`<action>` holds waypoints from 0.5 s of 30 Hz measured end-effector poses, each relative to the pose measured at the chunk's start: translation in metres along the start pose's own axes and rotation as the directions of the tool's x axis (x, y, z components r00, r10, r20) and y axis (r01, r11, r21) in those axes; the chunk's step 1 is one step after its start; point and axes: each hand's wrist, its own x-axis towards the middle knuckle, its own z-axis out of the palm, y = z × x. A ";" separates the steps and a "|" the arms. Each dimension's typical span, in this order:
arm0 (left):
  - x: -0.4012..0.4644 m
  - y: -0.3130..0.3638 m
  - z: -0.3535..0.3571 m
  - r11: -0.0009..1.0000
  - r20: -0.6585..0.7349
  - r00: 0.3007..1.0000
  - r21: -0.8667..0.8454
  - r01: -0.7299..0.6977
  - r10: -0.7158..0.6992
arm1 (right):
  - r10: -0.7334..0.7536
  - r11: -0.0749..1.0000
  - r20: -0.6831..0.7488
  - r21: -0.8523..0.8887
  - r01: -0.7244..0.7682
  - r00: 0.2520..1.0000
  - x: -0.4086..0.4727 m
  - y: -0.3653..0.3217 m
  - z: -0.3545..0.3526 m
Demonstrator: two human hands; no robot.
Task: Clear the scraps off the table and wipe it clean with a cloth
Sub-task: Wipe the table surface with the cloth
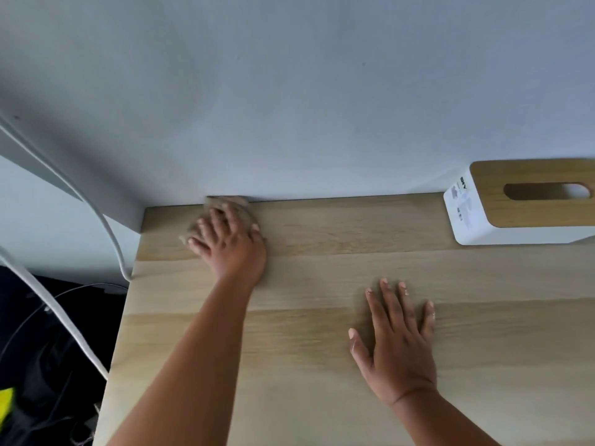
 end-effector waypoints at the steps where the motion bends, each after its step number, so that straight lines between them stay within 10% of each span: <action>1: -0.016 0.009 0.005 0.994 0.008 0.994 0.012 -0.110 0.110 | -0.001 1.000 0.000 -0.001 0.001 1.000 0.000 0.000 0.000; 8: -0.084 -0.047 0.004 0.701 0.122 0.697 0.013 -0.713 0.707 | -0.007 1.000 -0.011 0.002 0.007 1.000 0.001 -0.002 -0.002; 15: -0.016 -0.131 -0.038 0.945 -0.022 0.944 0.005 -0.328 0.328 | -0.008 1.000 -0.017 0.004 0.008 1.000 0.002 -0.005 -0.004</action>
